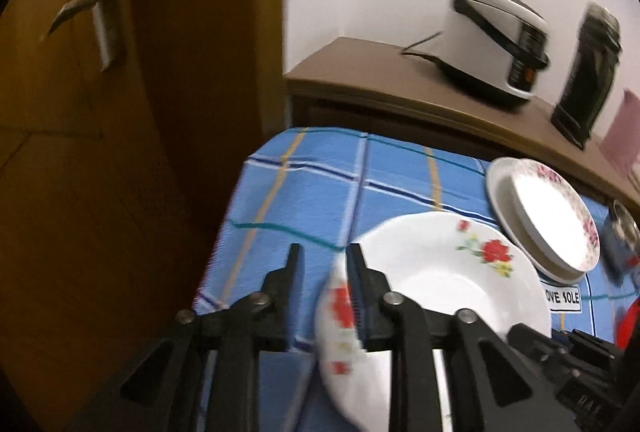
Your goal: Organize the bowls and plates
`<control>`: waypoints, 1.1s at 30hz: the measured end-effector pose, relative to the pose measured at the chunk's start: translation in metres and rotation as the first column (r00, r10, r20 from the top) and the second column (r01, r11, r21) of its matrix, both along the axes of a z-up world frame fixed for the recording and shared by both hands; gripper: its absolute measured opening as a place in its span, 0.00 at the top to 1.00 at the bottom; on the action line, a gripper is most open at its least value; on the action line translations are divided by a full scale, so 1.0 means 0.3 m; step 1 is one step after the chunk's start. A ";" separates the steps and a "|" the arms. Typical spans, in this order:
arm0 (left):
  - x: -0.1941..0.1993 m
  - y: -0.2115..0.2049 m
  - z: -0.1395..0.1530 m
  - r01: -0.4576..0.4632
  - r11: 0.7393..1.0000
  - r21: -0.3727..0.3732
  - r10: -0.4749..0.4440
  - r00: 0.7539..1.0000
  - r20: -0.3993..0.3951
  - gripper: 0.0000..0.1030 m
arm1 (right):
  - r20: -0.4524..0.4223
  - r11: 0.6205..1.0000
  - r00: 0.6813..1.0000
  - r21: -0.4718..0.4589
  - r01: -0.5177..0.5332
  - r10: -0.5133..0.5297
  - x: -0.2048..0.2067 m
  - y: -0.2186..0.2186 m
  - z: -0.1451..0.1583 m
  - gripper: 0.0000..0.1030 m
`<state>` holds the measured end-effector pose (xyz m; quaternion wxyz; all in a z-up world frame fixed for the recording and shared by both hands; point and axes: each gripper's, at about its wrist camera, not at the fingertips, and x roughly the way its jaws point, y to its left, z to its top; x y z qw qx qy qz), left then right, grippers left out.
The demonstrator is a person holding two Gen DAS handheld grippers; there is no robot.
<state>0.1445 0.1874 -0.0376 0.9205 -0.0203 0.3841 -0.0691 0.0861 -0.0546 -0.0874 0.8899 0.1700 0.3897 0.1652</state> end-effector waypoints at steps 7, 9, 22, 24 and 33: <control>0.007 0.053 -0.067 0.023 0.994 -0.110 -0.032 0.996 -0.078 0.47 | -0.009 1.000 1.000 0.011 0.000 0.000 0.001 -0.007 -0.003 0.83; -0.001 0.031 -0.074 0.051 0.994 -0.098 -0.059 0.995 -0.078 0.47 | -0.009 1.000 1.000 0.011 0.000 0.000 -0.001 -0.007 -0.003 0.83; -0.015 -0.080 -0.112 0.141 0.989 -0.041 -0.144 0.986 -0.083 0.54 | -0.022 1.000 1.000 0.002 -0.012 0.012 0.012 0.012 -0.009 0.80; -0.008 -0.065 -0.112 0.113 0.990 -0.079 -0.119 0.989 -0.085 0.59 | -0.023 1.000 1.000 0.002 -0.013 0.013 0.014 0.015 -0.010 0.80; -0.032 -0.081 -0.102 0.118 0.990 -0.077 -0.124 0.989 -0.084 0.67 | -0.009 1.000 1.000 -0.004 0.017 -0.017 -0.002 -0.008 -0.005 0.80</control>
